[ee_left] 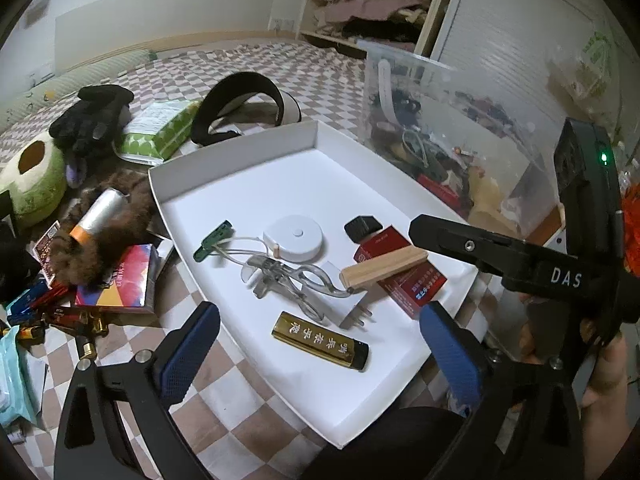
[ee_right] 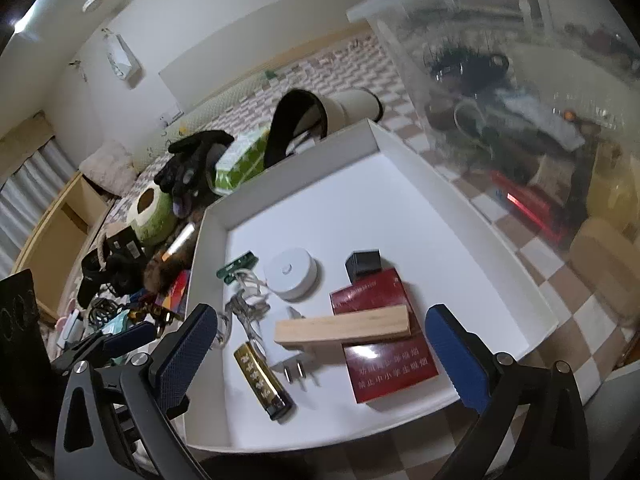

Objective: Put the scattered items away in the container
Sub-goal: 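Move both grippers away from the tray toward the cluttered items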

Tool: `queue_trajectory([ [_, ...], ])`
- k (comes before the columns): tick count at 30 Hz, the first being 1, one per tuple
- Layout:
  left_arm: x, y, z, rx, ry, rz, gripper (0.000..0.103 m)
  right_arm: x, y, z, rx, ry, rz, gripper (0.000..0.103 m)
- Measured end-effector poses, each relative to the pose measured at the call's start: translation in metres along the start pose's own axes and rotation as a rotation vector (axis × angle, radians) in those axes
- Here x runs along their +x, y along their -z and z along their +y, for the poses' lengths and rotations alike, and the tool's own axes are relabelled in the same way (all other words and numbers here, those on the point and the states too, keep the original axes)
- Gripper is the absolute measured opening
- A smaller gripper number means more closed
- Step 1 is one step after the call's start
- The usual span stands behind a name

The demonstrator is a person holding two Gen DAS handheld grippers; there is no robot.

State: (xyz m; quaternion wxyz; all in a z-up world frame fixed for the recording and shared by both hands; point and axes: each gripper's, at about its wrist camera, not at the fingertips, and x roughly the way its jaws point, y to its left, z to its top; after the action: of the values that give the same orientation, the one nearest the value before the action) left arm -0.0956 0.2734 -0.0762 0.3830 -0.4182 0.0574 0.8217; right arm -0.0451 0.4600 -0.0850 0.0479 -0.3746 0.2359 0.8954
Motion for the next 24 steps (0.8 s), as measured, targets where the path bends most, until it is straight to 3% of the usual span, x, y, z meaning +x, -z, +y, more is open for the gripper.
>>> queue_trajectory([
  [9,-0.022,0.001,0.015,-0.06,-0.063,-0.073,0.103,-0.017,-0.003,0.015,-0.019,-0.048,-0.126,0.103],
  [15,-0.039,0.009,0.03,-0.05,-0.081,-0.131,0.103,-0.027,-0.005,0.038,-0.062,-0.072,-0.207,0.103],
  [18,-0.05,0.013,0.043,-0.082,-0.095,-0.157,0.103,-0.029,-0.005,0.052,-0.086,-0.085,-0.217,0.103],
  [24,-0.078,0.027,0.074,-0.131,-0.191,-0.219,0.103,-0.027,-0.003,0.083,-0.13,-0.131,-0.209,0.103],
])
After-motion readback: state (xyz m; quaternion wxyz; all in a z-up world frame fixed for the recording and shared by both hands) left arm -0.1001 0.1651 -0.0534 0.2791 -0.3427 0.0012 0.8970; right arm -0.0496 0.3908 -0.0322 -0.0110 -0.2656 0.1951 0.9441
